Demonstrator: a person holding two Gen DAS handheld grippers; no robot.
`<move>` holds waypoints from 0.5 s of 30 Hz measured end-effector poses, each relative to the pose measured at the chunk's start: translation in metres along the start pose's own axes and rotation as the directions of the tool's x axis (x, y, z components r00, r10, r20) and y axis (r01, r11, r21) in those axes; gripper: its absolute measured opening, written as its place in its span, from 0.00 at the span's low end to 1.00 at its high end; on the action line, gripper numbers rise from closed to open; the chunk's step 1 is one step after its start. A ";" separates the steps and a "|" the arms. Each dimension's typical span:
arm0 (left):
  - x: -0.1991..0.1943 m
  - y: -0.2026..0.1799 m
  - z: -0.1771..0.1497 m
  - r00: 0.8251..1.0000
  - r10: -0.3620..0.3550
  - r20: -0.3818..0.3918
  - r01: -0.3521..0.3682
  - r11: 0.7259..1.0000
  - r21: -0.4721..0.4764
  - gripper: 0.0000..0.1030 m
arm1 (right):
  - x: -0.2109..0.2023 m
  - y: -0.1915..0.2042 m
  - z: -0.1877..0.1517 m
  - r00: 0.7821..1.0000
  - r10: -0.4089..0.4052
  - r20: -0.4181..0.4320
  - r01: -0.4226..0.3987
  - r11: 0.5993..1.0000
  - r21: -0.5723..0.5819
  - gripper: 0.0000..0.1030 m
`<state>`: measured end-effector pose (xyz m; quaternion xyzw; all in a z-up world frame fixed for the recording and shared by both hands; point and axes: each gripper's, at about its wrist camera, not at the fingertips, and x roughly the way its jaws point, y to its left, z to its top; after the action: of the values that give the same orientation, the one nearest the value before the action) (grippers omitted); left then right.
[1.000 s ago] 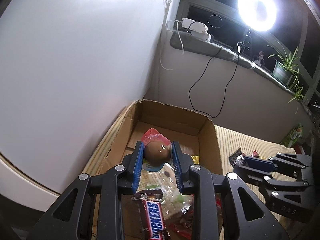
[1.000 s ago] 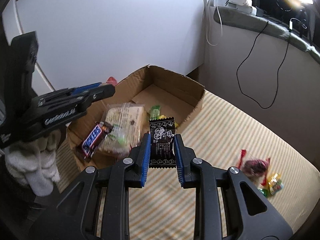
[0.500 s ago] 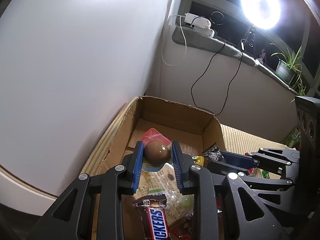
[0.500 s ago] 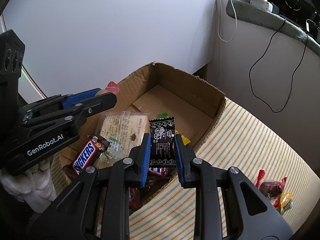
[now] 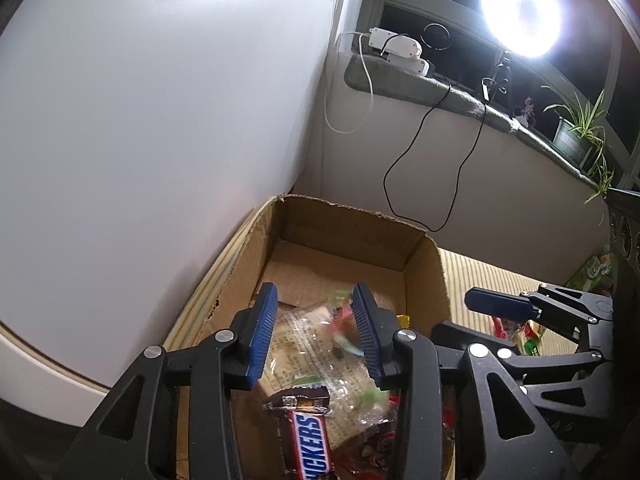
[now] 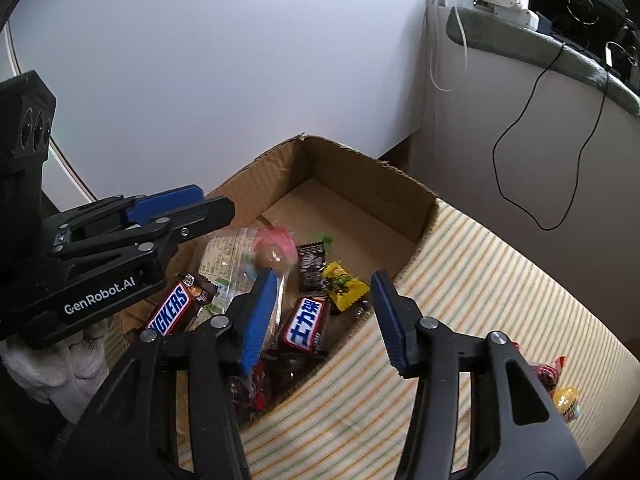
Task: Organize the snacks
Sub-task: 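Open both tools over the box and return to the snacks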
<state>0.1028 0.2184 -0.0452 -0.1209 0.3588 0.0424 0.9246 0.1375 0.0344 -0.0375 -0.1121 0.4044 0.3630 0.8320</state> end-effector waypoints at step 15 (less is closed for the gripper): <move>-0.022 -0.045 -0.010 0.997 -0.073 0.029 0.072 0.997 0.042 0.37 | -0.059 -0.048 -0.028 0.996 -0.074 0.055 0.071 0.995 0.063 0.69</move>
<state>0.0875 0.1723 -0.0281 -0.1142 0.3410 0.0033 0.9331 0.1302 -0.0439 -0.0164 -0.0906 0.3867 0.3230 0.8590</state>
